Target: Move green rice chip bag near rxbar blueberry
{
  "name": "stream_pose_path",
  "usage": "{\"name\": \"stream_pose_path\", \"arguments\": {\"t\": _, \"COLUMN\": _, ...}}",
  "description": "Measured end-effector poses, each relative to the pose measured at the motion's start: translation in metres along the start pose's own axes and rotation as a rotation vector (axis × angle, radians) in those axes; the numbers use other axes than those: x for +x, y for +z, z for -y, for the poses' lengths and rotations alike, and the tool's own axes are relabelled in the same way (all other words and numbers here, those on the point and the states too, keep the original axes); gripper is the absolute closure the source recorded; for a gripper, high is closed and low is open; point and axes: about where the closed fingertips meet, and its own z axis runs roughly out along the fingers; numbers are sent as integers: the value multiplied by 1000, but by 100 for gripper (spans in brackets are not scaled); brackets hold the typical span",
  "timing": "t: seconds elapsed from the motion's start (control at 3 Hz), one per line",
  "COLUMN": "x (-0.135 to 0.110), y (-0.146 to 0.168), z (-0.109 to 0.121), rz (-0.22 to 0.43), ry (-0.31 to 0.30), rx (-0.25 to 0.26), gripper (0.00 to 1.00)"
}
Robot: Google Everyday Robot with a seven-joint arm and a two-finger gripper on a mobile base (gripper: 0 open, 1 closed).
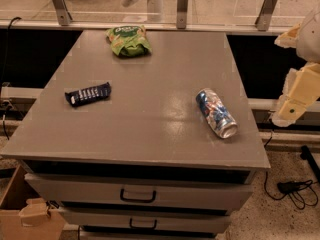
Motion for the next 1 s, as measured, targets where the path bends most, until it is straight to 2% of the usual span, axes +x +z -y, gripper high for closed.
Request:
{"name": "stream_pose_path", "arguments": {"t": 0.67, "x": -9, "y": 7, "z": 6, "rz": 24, "ry": -7, "rx": -4, "gripper": 0}}
{"name": "stream_pose_path", "arguments": {"t": 1.0, "x": -55, "y": 38, "z": 32, "rz": 96, "ry": -61, "rx": -3, "gripper": 0}}
